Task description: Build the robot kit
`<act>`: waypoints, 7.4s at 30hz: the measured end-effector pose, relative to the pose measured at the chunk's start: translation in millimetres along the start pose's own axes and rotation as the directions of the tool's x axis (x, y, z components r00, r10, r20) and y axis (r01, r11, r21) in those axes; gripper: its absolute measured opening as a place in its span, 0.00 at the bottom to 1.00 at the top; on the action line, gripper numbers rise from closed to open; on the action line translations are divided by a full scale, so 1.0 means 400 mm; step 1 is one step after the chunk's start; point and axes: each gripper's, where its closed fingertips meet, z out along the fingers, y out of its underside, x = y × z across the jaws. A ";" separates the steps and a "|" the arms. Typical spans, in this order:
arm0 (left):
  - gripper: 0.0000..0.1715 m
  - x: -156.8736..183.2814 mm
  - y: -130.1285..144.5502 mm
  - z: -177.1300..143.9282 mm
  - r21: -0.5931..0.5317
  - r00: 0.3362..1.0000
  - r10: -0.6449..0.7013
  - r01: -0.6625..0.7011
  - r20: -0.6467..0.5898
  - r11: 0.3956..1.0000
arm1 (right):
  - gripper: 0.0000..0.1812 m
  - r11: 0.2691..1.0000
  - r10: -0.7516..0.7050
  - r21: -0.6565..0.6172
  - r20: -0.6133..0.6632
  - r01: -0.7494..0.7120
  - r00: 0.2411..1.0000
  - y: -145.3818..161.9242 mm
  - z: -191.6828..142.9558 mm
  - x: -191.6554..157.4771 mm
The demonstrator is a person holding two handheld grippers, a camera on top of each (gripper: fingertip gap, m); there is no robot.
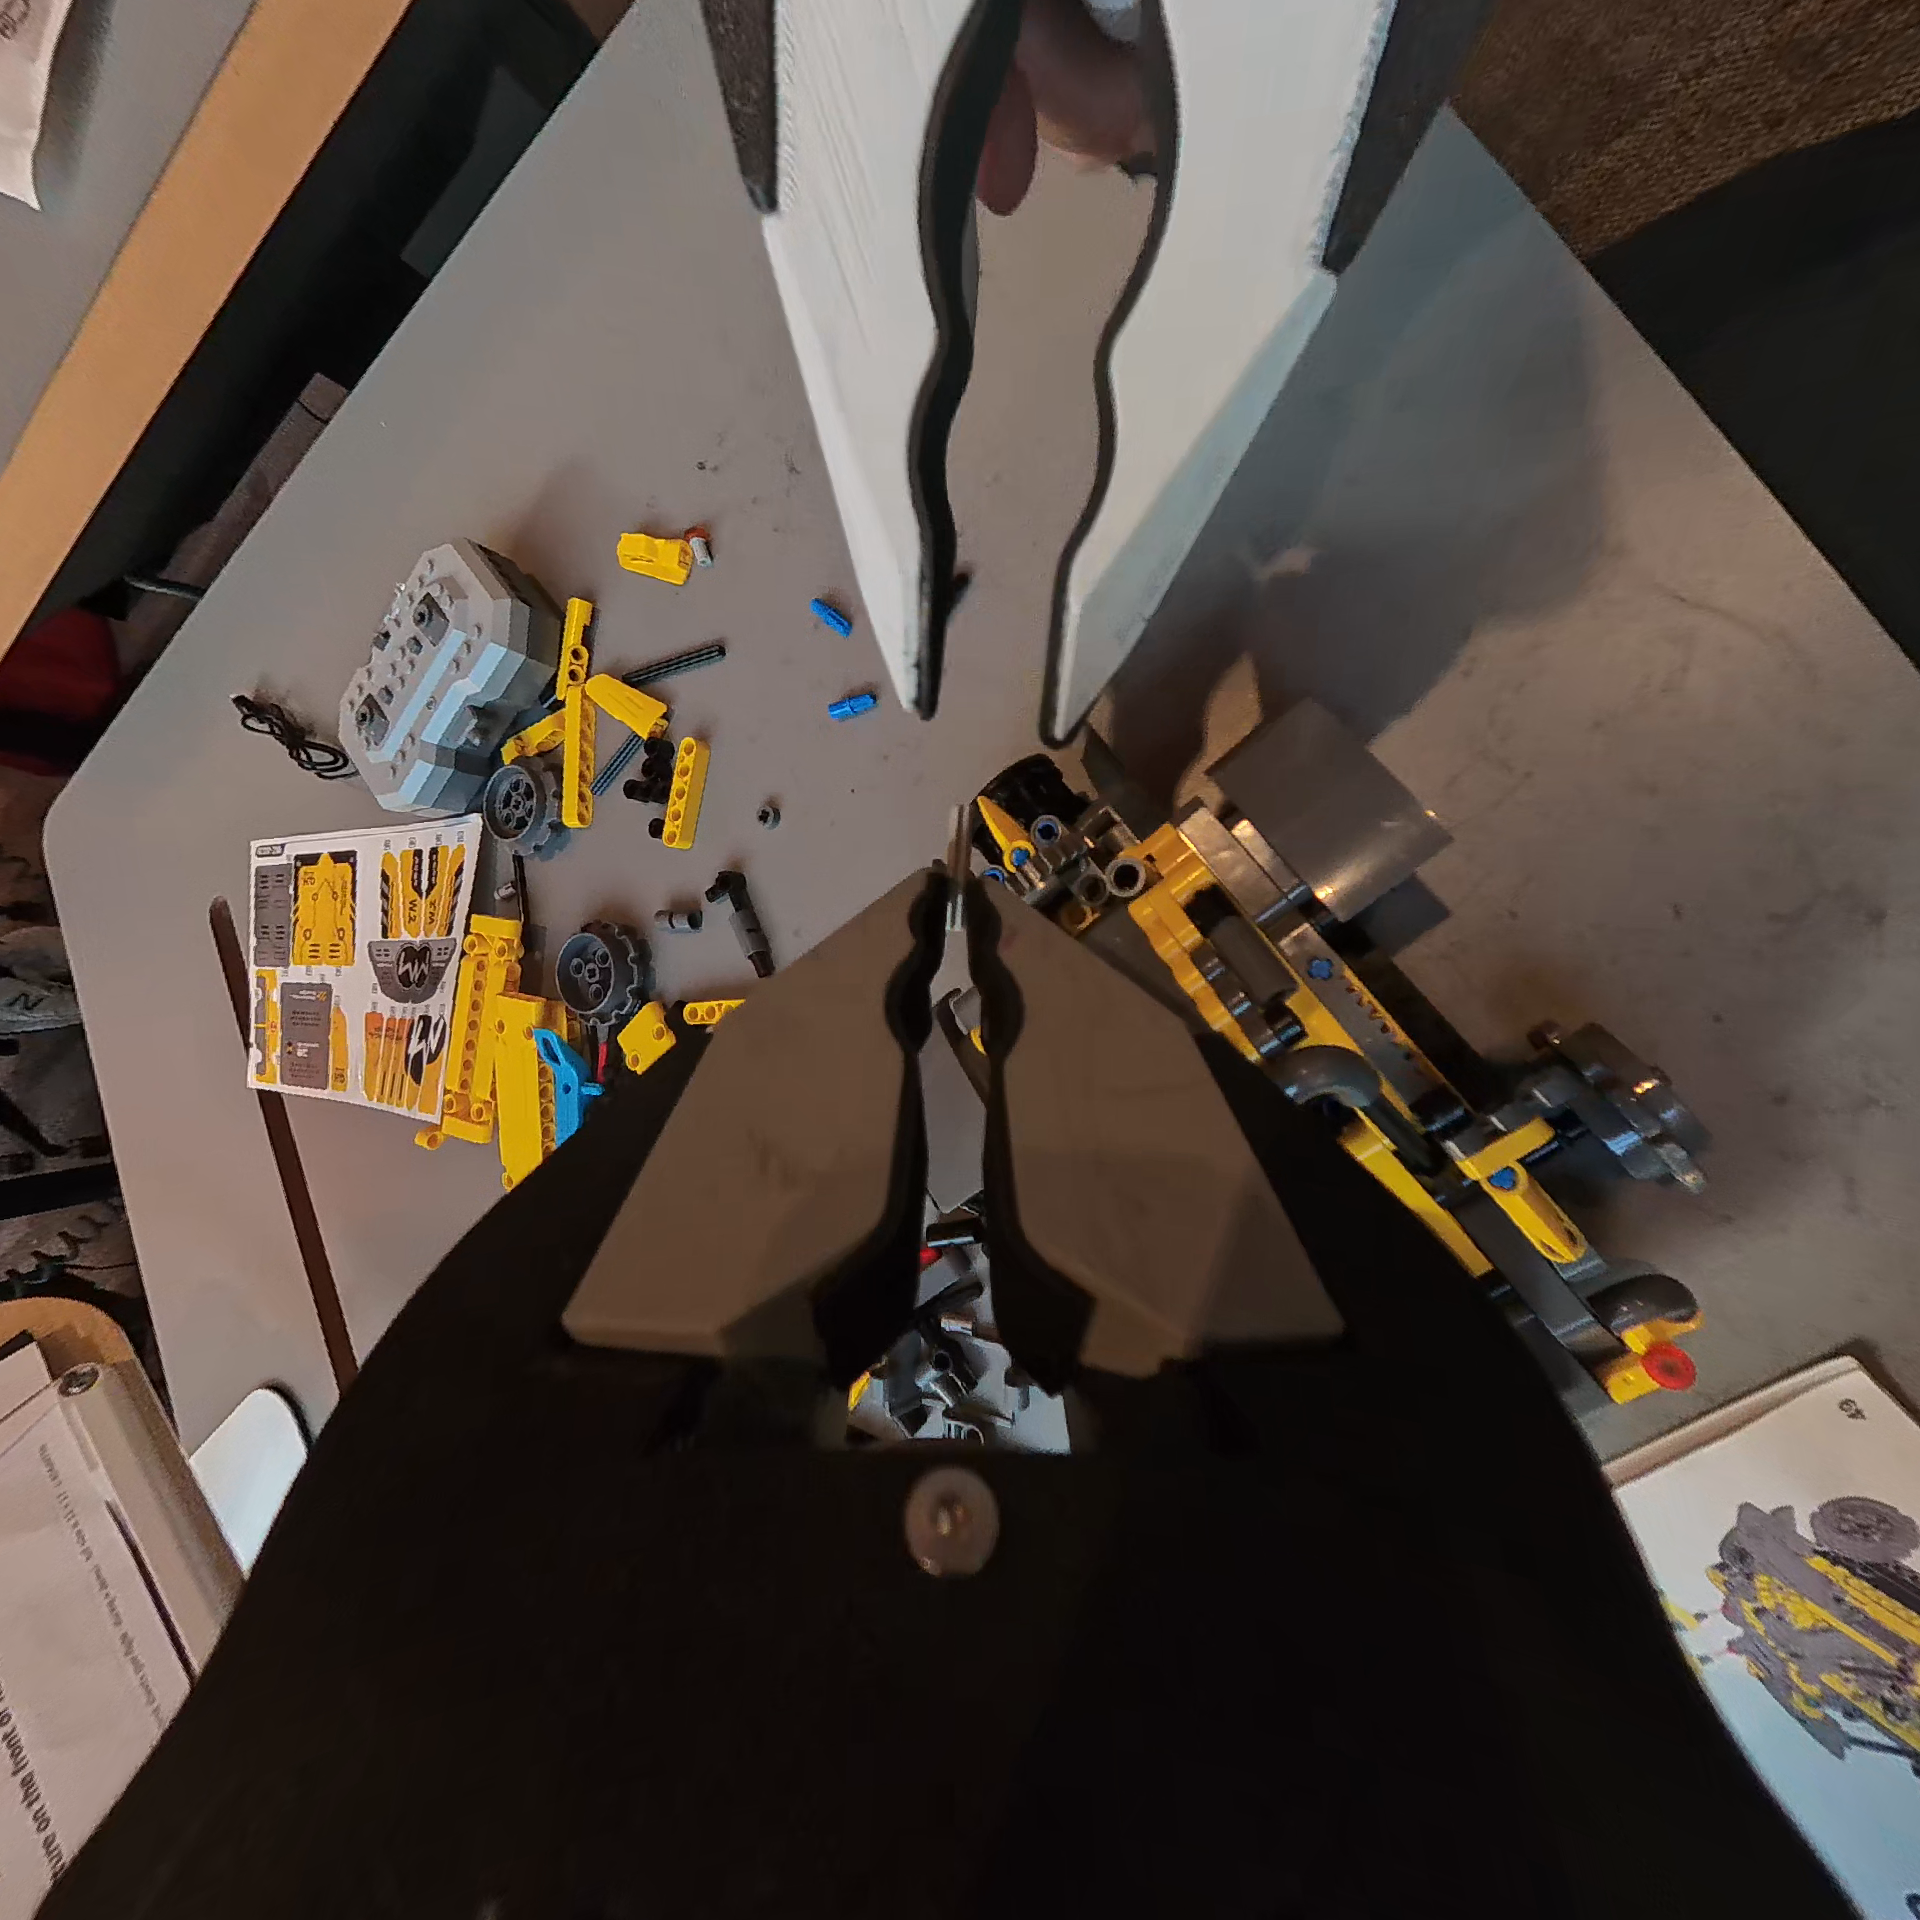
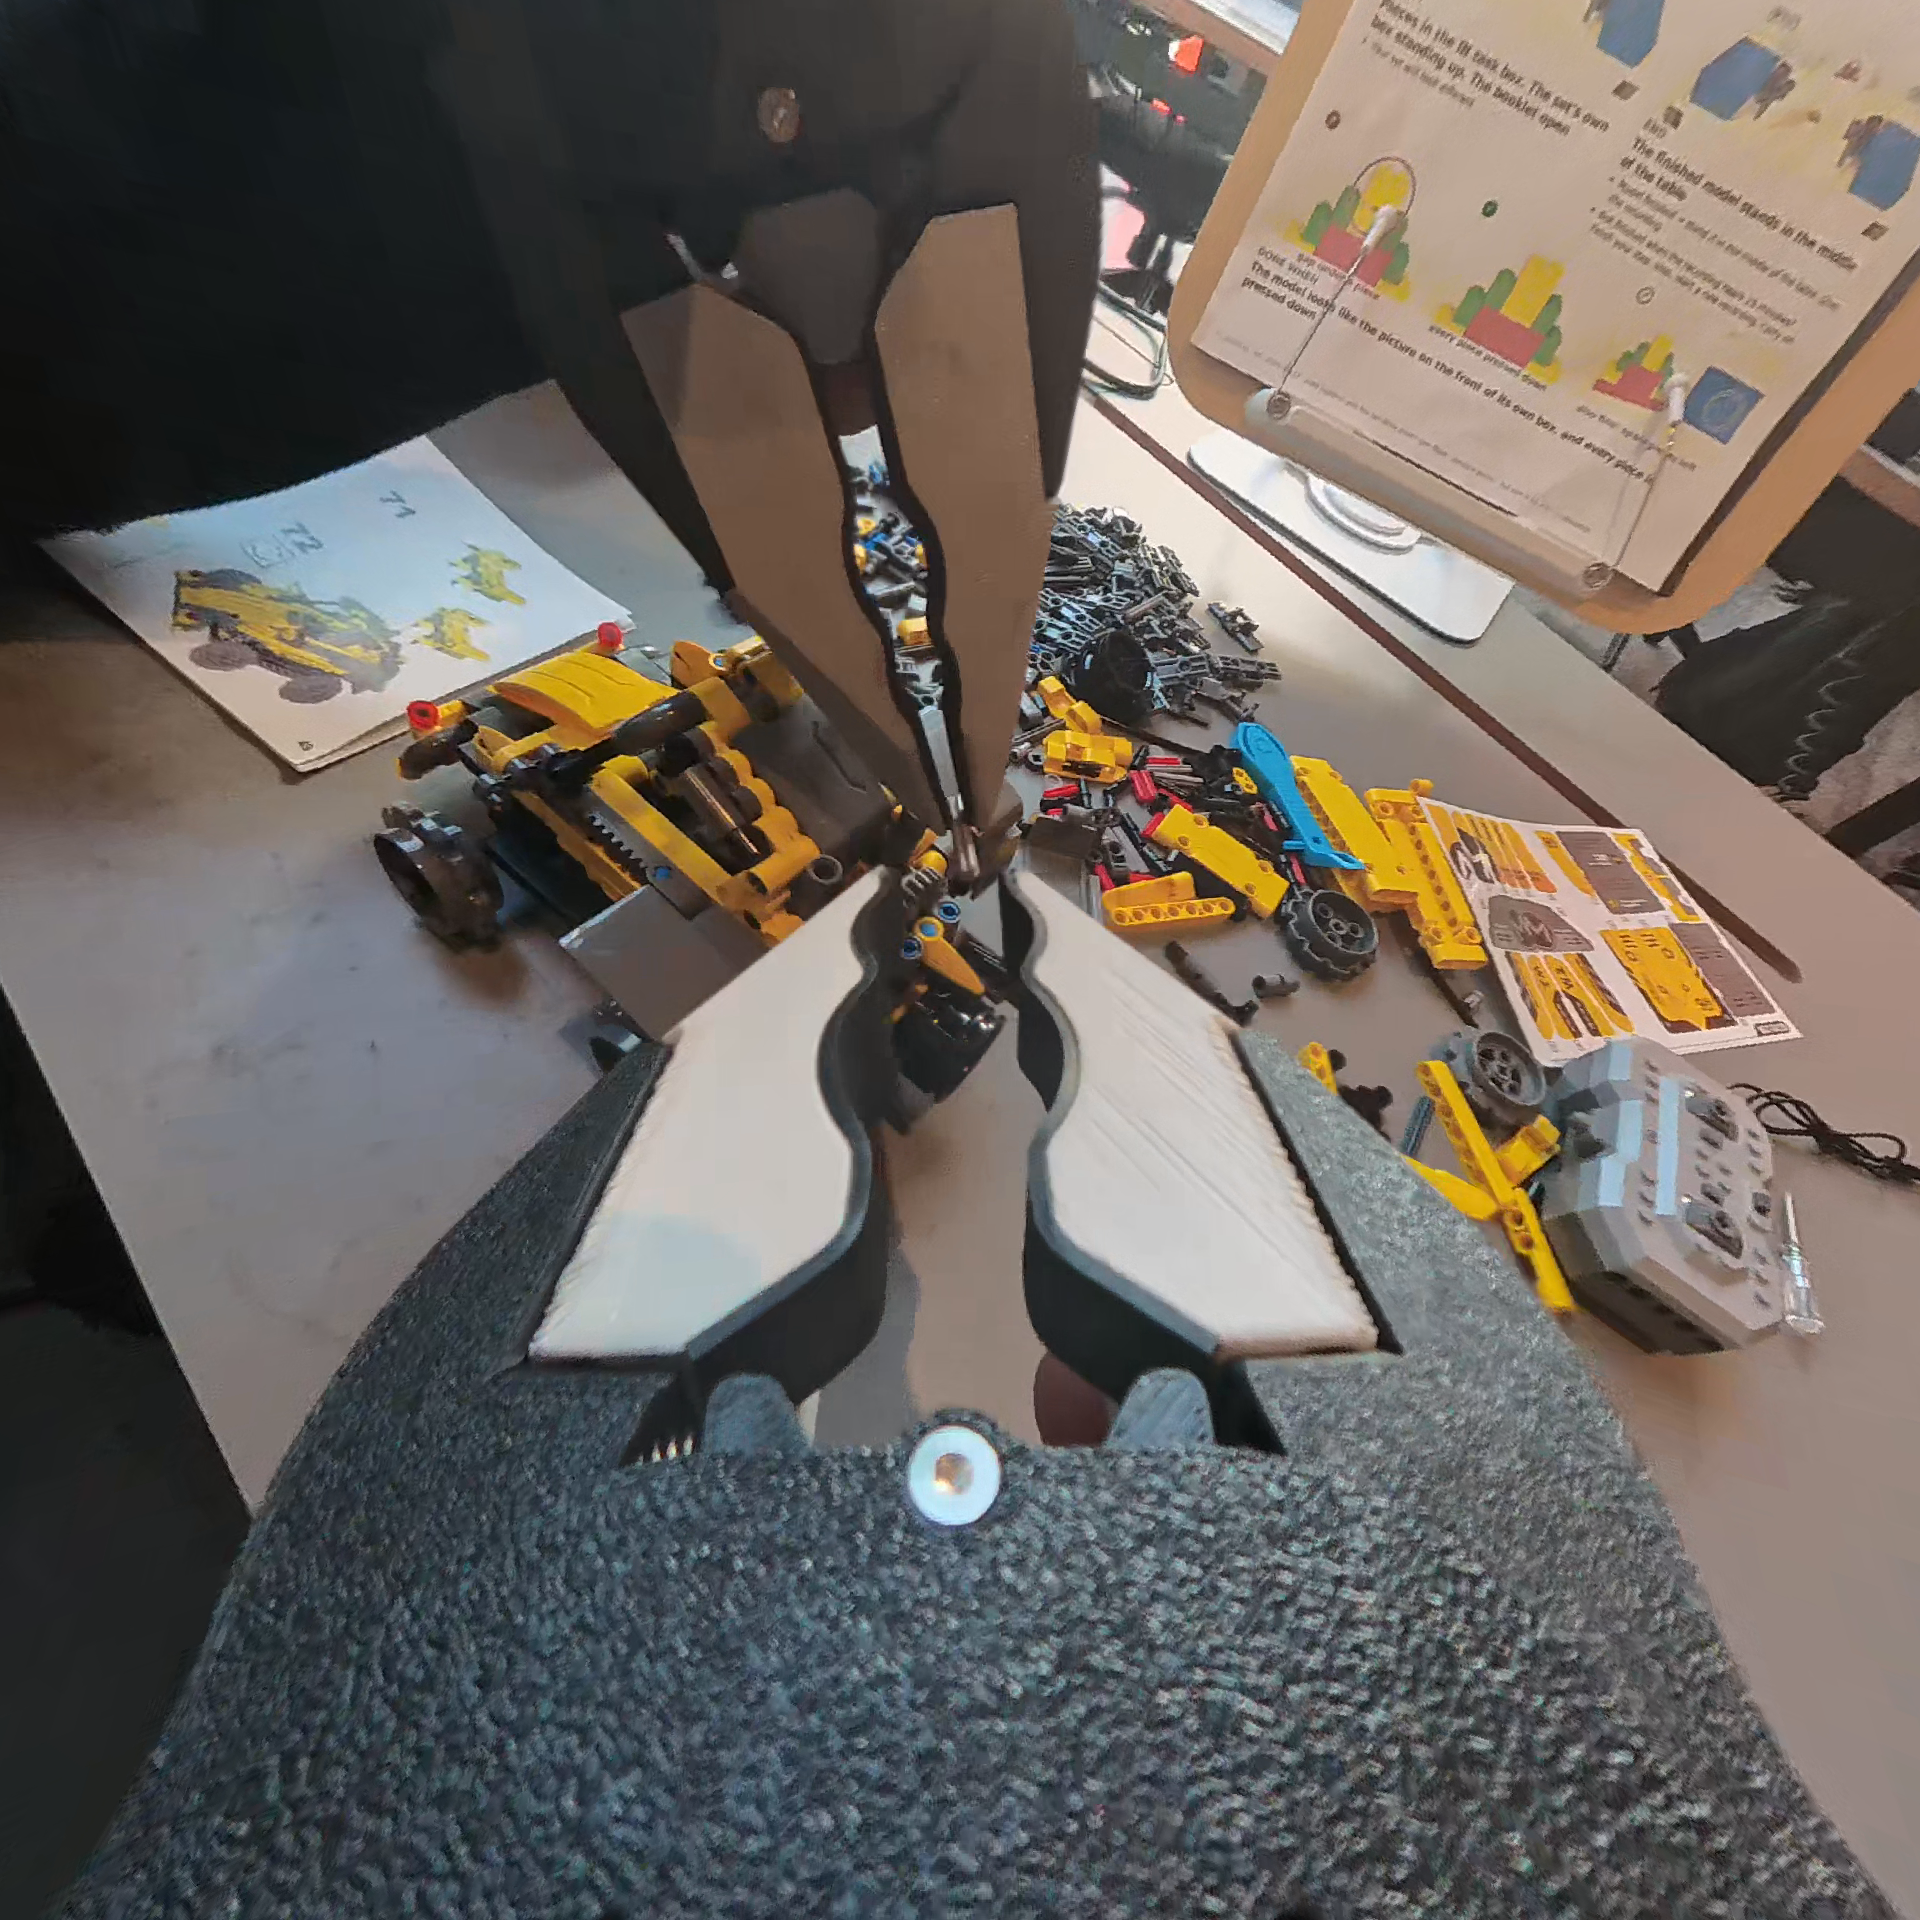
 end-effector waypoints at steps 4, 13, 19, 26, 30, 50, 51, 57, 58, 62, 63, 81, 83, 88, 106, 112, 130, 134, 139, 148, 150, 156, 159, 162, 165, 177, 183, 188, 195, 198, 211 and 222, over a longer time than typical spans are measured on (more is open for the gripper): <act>0.00 0.003 -0.001 -0.003 -0.001 1.000 0.000 0.000 -0.004 1.000 | 0.09 0.999 -0.021 -0.023 0.007 0.022 1.000 0.007 0.016 -0.012; 0.00 0.007 0.006 -0.006 -0.005 1.000 -0.008 0.007 -0.019 1.000 | 0.09 1.000 -0.029 -0.007 0.003 0.029 1.000 -0.023 0.055 -0.015; 0.00 0.007 0.018 -0.006 -0.024 1.000 -0.014 0.014 -0.021 1.000 | 0.10 1.000 -0.025 -0.008 0.003 0.025 1.000 -0.026 0.062 -0.022; 0.00 0.008 0.017 -0.011 -0.015 0.999 -0.019 0.019 -0.026 1.000 | 0.10 1.000 -0.011 -0.003 -0.025 0.011 1.000 -0.026 0.059 -0.014; 0.00 0.013 0.016 -0.009 -0.014 0.999 -0.018 0.017 -0.035 1.000 | 0.12 1.000 0.000 0.001 -0.027 0.000 1.000 -0.028 0.054 -0.013; 0.00 0.027 0.011 -0.008 -0.006 0.998 -0.009 0.008 -0.064 1.000 | 0.07 0.989 -0.118 -0.093 -0.048 0.114 0.992 -0.009 0.052 -0.028; 0.00 0.028 0.010 -0.008 -0.006 0.998 -0.008 0.007 -0.065 1.000 | 0.06 0.988 -0.123 -0.099 -0.050 0.118 0.991 -0.007 0.054 -0.027; 0.00 0.030 -0.007 -0.021 0.026 0.998 0.001 0.001 -0.065 1.000 | 0.02 0.983 -0.141 -0.127 -0.050 0.134 0.989 0.002 0.058 -0.027; 0.00 0.030 -0.008 -0.021 0.026 0.998 0.001 0.001 -0.065 1.000 | 0.01 0.983 -0.145 -0.125 -0.056 0.138 0.988 -0.001 0.057 -0.025; 0.00 0.020 -0.013 -0.017 0.033 0.998 -0.025 0.026 -0.050 0.999 | 0.01 0.983 -0.138 -0.133 -0.068 0.128 0.988 0.003 0.047 -0.016; 0.00 0.015 -0.010 -0.015 0.026 0.999 -0.035 0.036 -0.041 0.999 | 0.01 0.983 -0.129 -0.138 -0.076 0.117 0.989 0.009 0.041 -0.009; 0.06 -0.033 0.044 -0.028 -0.017 0.994 -0.098 0.099 0.045 0.995 | 0.01 0.875 0.182 -0.393 -0.276 -0.284 0.944 0.363 -0.076 0.129; 0.06 -0.033 0.045 -0.027 -0.018 0.994 -0.098 0.099 0.044 0.995 | 0.02 0.872 0.210 -0.384 -0.266 -0.303 0.941 0.365 -0.073 0.127; 0.06 -0.031 0.051 -0.023 -0.028 0.994 -0.101 0.102 0.039 0.994 | 0.05 0.872 0.276 -0.349 -0.229 -0.343 0.934 0.353 -0.073 0.128; 0.05 -0.035 0.066 -0.026 -0.039 0.993 -0.114 0.116 0.042 0.993 | 0.06 0.817 0.340 -0.465 -0.091 -0.342 0.936 0.302 0.088 0.193; 0.05 -0.032 0.066 -0.023 -0.041 0.993 -0.113 0.114 0.034 0.993 | 0.01 0.781 0.358 -0.516 -0.094 -0.353 0.929 0.330 0.055 0.165; 0.04 -0.031 0.072 -0.021 -0.055 0.993 -0.112 0.114 0.037 0.992 | 0.02 0.761 0.430 -0.440 -0.209 -0.477 0.879 0.347 0.026 0.241; 0.04 -0.031 0.078 -0.019 -0.064 0.993 -0.113 0.115 0.035 0.991 | 0.00 0.738 0.465 -0.453 -0.194 -0.500 0.864 0.363 0.017 0.215; 0.04 -0.032 0.079 -0.021 -0.062 0.993 -0.116 0.118 0.036 0.991 | 0.00 0.759 0.443 -0.443 -0.187 -0.478 0.877 0.364 -0.014 0.171; 0.04 -0.036 0.082 -0.026 -0.063 0.992 -0.118 0.121 0.048 0.991 | 0.05 0.867 0.397 -0.209 -0.262 -0.453 0.880 0.308 -0.062 0.217; 0.04 -0.038 0.080 -0.028 -0.058 0.992 -0.118 0.121 0.052 0.991 | 0.06 0.869 0.411 -0.166 -0.284 -0.466 0.866 0.314 -0.072 0.230; 0.05 -0.041 0.087 -0.023 -0.070 0.990 -0.126 0.130 0.056 0.989 | 0.09 0.854 0.447 -0.142 -0.294 -0.501 0.845 0.335 -0.081 0.243; 0.05 -0.046 0.097 -0.018 -0.081 0.989 -0.135 0.139 0.063 0.987 | 0.09 0.837 0.483 -0.150 -0.248 -0.526 0.840 0.337 -0.075 0.236; 0.05 -0.055 0.101 -0.014 -0.081 0.987 -0.144 0.150 0.077 0.985 | 0.09 0.851 0.457 -0.161 -0.242 -0.500 0.856 0.335 -0.067 0.235; 0.05 -0.055 0.108 -0.014 -0.092 0.987 -0.141 0.148 0.082 0.985 | 0.08 0.862 0.430 -0.201 -0.195 -0.465 0.881 0.333 -0.046 0.221; 0.04 -0.051 0.111 -0.015 -0.087 0.986 -0.149 0.155 0.069 0.984 | 0.03 0.750 0.612 -0.325 0.010 -0.576 0.791 0.355 0.017 0.219; 0.04 -0.054 0.109 -0.023 -0.075 0.986 -0.153 0.158 0.074 0.985 | 0.00 0.778 0.564 -0.341 0.010 -0.528 0.825 0.355 0.016 0.200; 0.04 -0.055 0.114 -0.024 -0.072 0.984 -0.160 0.165 0.073 0.984 | 0.00 0.768 0.585 -0.343 0.030 -0.541 0.811 0.354 -0.003 0.174; 0.04 -0.051 0.115 -0.016 -0.087 0.986 -0.153 0.158 0.066 0.984 | 0.00 0.771 0.579 -0.342 0.026 -0.537 0.815 0.356 -0.027 0.147; 0.04 -0.051 0.116 -0.016 -0.088 0.986 -0.156 0.161 0.065 0.983 | 0.00 0.767 0.598 -0.315 0.037 -0.559 0.800 0.348 -0.037 0.146; 0.04 -0.053 0.118 -0.018 -0.083 0.985 -0.161 0.166 0.065 0.983 | 0.00 0.716 0.678 -0.287 0.072 -0.636 0.731 0.341 -0.042 0.161; 0.04 -0.056 0.122 -0.025 -0.078 0.983 -0.167 0.172 0.072 0.982 | 0.00 0.722 0.666 -0.347 0.113 -0.599 0.737 0.346 0.005 0.181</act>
